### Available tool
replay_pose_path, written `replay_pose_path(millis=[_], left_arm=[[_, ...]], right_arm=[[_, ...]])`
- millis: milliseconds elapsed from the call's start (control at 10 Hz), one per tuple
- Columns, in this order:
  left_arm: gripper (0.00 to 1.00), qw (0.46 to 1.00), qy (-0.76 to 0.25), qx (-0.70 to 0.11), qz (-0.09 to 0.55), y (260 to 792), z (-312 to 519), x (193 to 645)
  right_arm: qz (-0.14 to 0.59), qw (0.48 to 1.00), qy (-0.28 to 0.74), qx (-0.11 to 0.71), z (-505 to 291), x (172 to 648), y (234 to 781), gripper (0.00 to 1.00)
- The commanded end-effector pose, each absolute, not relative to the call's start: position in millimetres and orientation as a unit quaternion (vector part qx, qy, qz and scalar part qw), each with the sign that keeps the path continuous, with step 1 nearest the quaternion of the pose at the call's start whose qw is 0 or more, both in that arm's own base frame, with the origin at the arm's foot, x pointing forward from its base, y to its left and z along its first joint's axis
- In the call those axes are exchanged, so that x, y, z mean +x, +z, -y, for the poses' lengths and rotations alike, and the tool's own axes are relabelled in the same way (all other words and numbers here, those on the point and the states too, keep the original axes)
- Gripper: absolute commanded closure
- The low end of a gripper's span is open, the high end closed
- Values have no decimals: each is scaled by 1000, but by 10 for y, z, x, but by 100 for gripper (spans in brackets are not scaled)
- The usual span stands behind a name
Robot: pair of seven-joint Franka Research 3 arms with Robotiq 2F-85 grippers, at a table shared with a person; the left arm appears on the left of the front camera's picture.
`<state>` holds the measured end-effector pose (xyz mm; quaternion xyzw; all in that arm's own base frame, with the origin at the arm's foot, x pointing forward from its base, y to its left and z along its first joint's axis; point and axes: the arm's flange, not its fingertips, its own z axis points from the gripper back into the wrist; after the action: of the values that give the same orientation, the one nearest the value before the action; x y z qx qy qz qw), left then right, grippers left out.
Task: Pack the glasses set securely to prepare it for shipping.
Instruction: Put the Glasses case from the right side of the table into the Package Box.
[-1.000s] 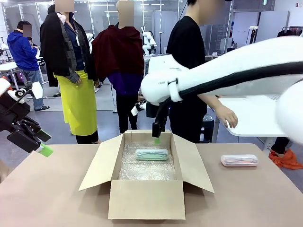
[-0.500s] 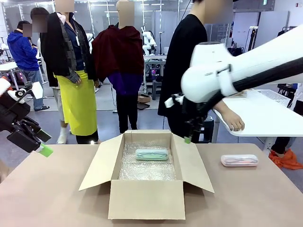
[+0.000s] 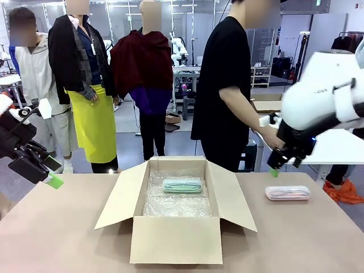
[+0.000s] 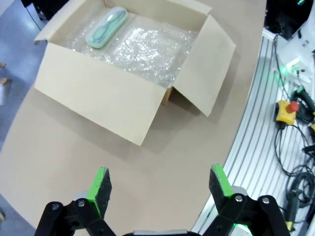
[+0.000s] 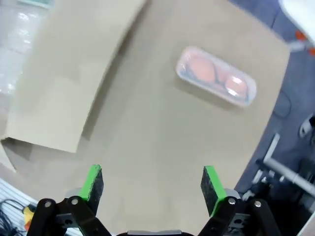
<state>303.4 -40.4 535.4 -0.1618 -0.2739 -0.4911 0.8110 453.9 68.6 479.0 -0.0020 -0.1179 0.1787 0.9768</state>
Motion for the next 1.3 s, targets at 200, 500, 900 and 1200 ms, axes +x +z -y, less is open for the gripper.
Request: replay_pose_path(millis=[200, 500, 900, 1200], left_arm=[[0, 806, -494, -174, 275, 5368, 389, 3022], [0, 806, -494, -174, 275, 5368, 389, 3022], [0, 806, -494, -174, 275, 5368, 389, 3022], [0, 806, -494, -174, 275, 5368, 389, 3022]], right_arm=[[160, 986, 52, -3, -278, 4096, 4552, 0], [130, 989, 74, 5, -214, 4193, 4555, 0], [130, 989, 74, 5, -214, 4193, 4555, 0], [133, 989, 69, 5, -209, 4169, 4528, 0]])
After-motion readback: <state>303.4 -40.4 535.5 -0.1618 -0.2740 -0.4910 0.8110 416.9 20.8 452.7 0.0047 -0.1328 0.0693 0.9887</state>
